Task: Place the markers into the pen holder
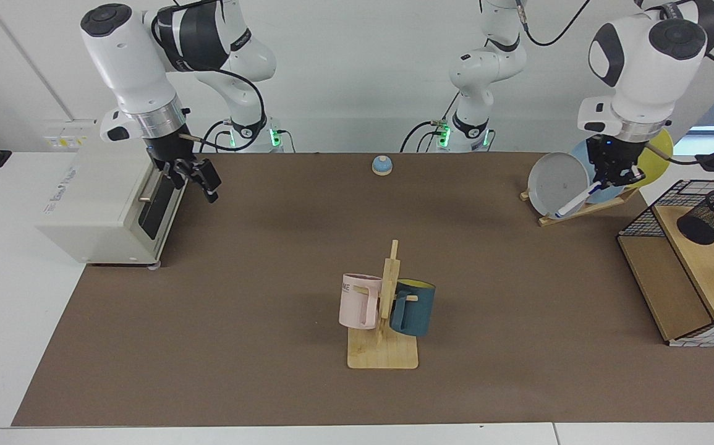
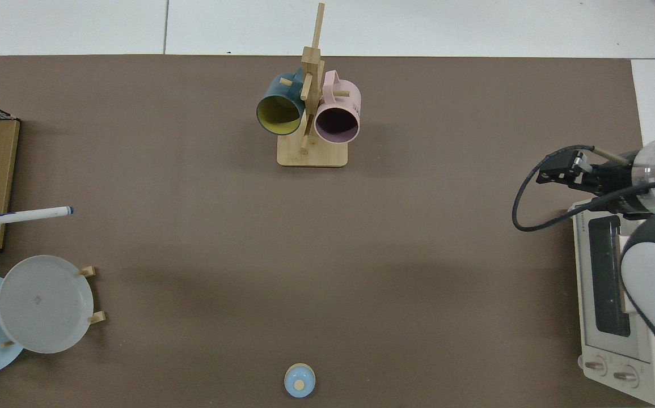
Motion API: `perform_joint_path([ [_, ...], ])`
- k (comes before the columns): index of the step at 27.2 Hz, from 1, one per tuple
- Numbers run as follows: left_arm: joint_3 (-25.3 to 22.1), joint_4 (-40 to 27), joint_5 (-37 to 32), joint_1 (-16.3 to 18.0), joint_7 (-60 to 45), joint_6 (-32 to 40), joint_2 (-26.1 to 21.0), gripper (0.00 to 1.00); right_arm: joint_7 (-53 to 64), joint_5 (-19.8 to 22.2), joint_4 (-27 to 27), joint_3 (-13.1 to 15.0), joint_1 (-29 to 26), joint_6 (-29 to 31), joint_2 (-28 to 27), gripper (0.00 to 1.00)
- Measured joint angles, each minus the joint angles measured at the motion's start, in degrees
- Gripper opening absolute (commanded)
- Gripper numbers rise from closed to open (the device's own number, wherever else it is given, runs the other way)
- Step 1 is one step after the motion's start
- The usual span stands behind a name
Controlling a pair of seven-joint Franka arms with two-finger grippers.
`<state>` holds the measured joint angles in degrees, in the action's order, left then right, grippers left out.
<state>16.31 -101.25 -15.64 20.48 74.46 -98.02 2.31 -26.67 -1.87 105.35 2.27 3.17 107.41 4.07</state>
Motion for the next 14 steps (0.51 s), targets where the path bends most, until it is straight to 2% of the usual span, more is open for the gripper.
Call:
perform_joint_path([
  [7, 0.00, 5.08, -14.26, 1.59, 2.77, -0.04, -0.80, 0.00, 17.79, 1.89, -0.01, -0.06, -2.61, 5.70, -0.26, 1.00],
  [10, -0.27, 6.44, -18.48, 2.11, 4.15, -0.35, -1.38, 0.00, 22.78, 1.91, -0.34, -0.10, -2.83, 7.90, -0.60, 1.00],
  [14, -0.93, 8.16, -21.71, 4.88, 6.71, -3.48, -2.63, 0.00, 26.05, 2.11, -0.99, -0.36, -2.76, 8.10, -0.90, 1.00],
])
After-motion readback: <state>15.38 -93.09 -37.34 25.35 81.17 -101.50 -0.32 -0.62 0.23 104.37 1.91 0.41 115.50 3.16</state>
